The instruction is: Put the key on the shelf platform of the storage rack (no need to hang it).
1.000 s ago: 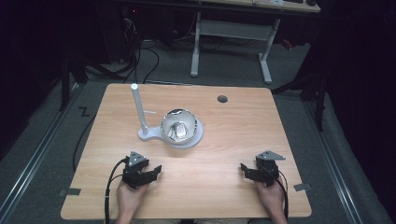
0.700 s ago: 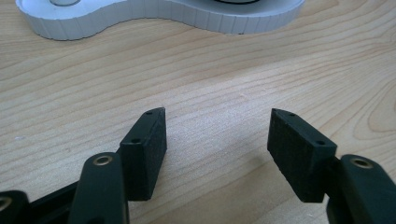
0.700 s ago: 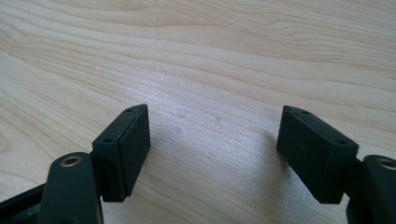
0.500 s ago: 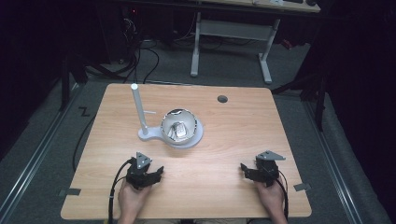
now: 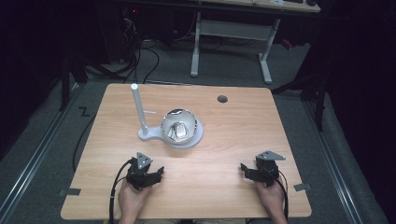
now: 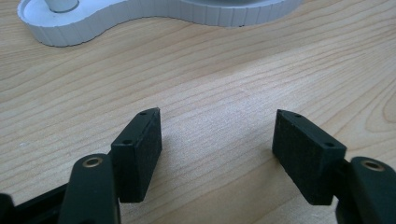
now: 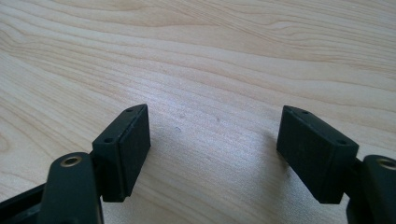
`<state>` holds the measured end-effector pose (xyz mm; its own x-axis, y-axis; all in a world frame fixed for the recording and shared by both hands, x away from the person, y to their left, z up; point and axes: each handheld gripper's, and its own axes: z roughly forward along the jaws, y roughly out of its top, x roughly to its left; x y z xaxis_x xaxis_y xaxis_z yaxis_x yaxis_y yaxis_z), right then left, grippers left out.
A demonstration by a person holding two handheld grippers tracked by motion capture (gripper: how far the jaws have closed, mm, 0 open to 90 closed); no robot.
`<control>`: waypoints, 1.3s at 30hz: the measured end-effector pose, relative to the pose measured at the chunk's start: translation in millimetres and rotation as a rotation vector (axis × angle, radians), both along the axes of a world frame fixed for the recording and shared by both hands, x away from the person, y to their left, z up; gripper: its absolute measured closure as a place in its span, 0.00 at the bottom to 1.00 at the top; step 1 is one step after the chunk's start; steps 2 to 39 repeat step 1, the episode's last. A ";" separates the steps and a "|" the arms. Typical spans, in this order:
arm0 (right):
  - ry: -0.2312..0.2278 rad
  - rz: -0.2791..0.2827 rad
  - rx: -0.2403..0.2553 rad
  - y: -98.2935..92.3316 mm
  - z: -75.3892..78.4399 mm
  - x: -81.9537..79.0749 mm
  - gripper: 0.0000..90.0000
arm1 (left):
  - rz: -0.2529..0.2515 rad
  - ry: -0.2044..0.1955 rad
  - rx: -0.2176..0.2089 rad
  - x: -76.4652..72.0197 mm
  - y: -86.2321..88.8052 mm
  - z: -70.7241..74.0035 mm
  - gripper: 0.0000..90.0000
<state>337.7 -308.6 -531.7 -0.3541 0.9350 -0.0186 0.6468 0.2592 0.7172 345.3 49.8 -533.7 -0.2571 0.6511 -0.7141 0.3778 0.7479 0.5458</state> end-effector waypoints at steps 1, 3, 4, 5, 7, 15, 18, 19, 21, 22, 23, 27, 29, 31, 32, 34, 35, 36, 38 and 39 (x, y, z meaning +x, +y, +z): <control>0.000 0.000 0.000 0.0 0.0 0.0 0.29 | -0.001 0.000 0.001 0.0 0.1 -0.1 0.37; 0.000 0.000 0.000 0.0 0.0 0.0 0.29 | -0.001 0.000 0.001 0.0 0.1 -0.1 0.37; 0.000 0.000 0.000 0.0 0.0 0.0 0.29 | -0.001 0.000 0.001 0.0 0.1 -0.1 0.37; 0.000 0.000 0.000 0.0 0.0 0.0 0.29 | -0.001 0.000 0.001 0.0 0.1 -0.1 0.37; 0.000 0.000 0.000 0.0 0.0 0.0 0.29 | -0.001 0.000 0.001 0.0 0.1 -0.1 0.37; 0.000 0.000 0.000 0.0 0.0 0.0 0.29 | -0.001 0.000 0.001 0.0 0.1 -0.1 0.37; 0.000 0.000 0.000 0.0 0.0 0.0 0.29 | -0.001 0.000 0.001 0.0 0.1 -0.1 0.37; 0.000 0.000 0.000 0.0 0.0 0.0 0.29 | -0.001 0.000 0.001 0.0 0.1 -0.1 0.37; 0.000 0.000 0.000 0.0 0.0 0.0 0.29 | -0.001 0.000 0.001 0.0 0.1 -0.1 0.37; 0.000 0.000 0.000 0.0 0.0 0.0 0.29 | -0.001 0.000 0.001 0.0 0.1 -0.1 0.37; 0.000 0.000 0.000 0.0 0.0 0.0 0.29 | -0.001 0.000 0.001 0.0 0.1 -0.1 0.37; 0.000 0.000 0.000 0.0 0.0 0.0 0.29 | -0.001 0.000 0.001 0.0 0.1 -0.1 0.37; 0.000 0.000 0.000 0.0 0.0 0.0 0.29 | -0.001 0.000 0.001 0.0 0.1 -0.1 0.37; 0.000 0.000 0.000 0.0 0.0 0.0 0.29 | -0.001 0.000 0.001 0.0 0.1 -0.1 0.37; 0.000 0.000 0.000 0.0 0.0 0.0 0.29 | -0.001 0.000 0.001 0.0 0.1 -0.1 0.37; 0.000 0.000 0.000 0.0 0.0 0.0 0.29 | -0.001 0.000 0.001 0.0 0.1 -0.1 0.37; 0.000 0.000 0.000 0.0 0.0 0.0 0.29 | -0.001 0.000 0.001 0.0 0.1 -0.1 0.37; 0.000 0.000 0.000 0.0 0.0 0.0 0.29 | -0.001 0.000 0.001 0.0 0.1 -0.1 0.37; 0.000 0.000 0.000 0.0 0.0 0.0 0.29 | -0.001 0.000 0.001 0.0 0.1 -0.1 0.37; 0.000 0.000 0.000 0.0 0.0 0.0 0.29 | -0.001 0.000 0.001 0.0 0.1 -0.1 0.37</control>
